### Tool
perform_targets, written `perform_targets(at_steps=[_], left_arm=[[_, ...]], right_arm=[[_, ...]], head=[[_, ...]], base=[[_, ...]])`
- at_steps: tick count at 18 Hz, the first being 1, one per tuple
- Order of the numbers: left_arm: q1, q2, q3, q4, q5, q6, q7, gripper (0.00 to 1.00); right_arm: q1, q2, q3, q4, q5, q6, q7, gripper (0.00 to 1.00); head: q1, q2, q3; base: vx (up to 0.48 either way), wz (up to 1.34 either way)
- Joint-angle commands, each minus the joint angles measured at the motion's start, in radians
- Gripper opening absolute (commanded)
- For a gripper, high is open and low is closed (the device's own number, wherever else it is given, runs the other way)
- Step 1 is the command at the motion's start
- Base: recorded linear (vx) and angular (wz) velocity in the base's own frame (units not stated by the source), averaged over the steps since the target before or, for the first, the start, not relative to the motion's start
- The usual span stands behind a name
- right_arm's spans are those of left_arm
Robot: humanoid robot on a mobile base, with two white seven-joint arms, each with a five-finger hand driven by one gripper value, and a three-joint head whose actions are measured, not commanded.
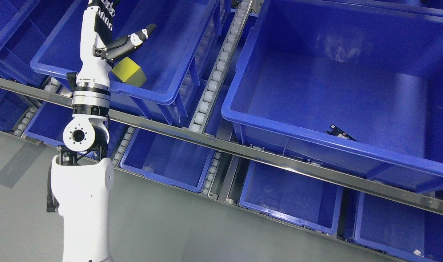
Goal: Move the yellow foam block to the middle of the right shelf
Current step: 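Withdraw the open left hand from the bin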
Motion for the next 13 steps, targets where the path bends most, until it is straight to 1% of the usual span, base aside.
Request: perform_targets(at_steps=[1, 8, 13], left_arm=[[0.018, 0.004, 0.02, -0.028, -0.032, 0.001, 0.001, 1.0], [0.019, 0.004, 0.029, -0.028, -0.032, 0.007, 0.001, 1.0], [0.004, 0.004, 0.029, -0.028, -0.03, 0.031, 0.001, 1.0]], right_arm=[[-0.002, -0.017, 0.0, -0.017, 0.0, 0.001, 0.0, 1.0], [-0.003, -0.017, 0.0, -0.017, 0.0, 0.001, 0.0, 1.0], [-0.003, -0.017, 0.0, -0.017, 0.0, 0.001, 0.0, 1.0]], head=[[0.0, 0.0, 0.0], [0.0, 0.0, 0.0], [0.0, 0.0, 0.0]], base=[[0.0, 0.0], [0.0, 0.0], [0.0, 0.0]])
